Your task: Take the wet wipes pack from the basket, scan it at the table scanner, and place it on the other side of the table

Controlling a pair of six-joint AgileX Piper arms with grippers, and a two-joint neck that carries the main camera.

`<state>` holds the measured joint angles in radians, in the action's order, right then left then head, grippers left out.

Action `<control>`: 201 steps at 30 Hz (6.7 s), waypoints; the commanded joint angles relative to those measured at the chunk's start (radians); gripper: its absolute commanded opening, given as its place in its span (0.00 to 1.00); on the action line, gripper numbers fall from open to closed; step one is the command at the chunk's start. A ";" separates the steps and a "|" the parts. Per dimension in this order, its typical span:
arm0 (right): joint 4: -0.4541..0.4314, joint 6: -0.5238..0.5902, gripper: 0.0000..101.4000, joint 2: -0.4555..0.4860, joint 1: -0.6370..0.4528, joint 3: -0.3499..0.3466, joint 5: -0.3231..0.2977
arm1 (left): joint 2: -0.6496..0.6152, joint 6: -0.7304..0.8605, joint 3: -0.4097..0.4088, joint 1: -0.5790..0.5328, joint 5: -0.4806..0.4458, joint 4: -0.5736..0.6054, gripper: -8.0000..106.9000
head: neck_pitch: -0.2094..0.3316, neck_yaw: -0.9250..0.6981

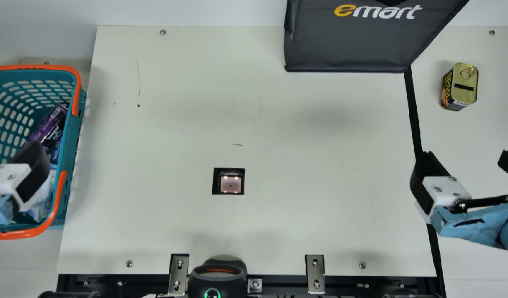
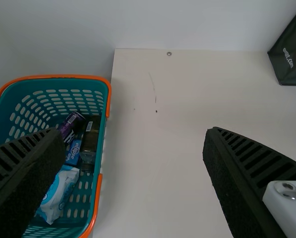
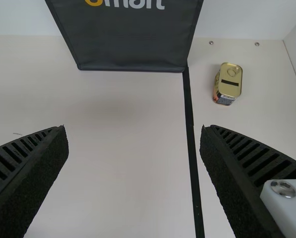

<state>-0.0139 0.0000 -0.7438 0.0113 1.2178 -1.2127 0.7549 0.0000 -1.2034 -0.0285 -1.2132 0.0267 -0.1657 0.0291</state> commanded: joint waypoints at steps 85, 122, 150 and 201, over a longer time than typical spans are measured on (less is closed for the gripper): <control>0.000 0.000 0.94 0.000 0.000 0.000 0.000 | 0.449 0.424 0.011 0.552 0.186 0.141 0.85 | 0.027 -0.351; 0.000 0.000 0.94 0.000 0.000 0.000 0.000 | 0.965 0.605 -0.067 0.579 0.362 0.066 0.85 | 0.027 -0.351; 0.000 0.000 0.94 0.000 0.000 0.000 0.000 | 1.197 0.711 -0.094 0.604 0.381 0.058 0.85 | 0.027 -0.351; 0.000 0.000 0.94 0.000 0.000 0.000 0.000 | 1.288 0.885 0.237 0.672 0.752 -0.170 0.85 | 0.027 -0.351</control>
<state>-0.0139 0.0000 -0.7438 0.0113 1.2178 -1.2127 2.0395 0.8835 -0.9687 0.6435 -0.4644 -0.1424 -0.1657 -0.3191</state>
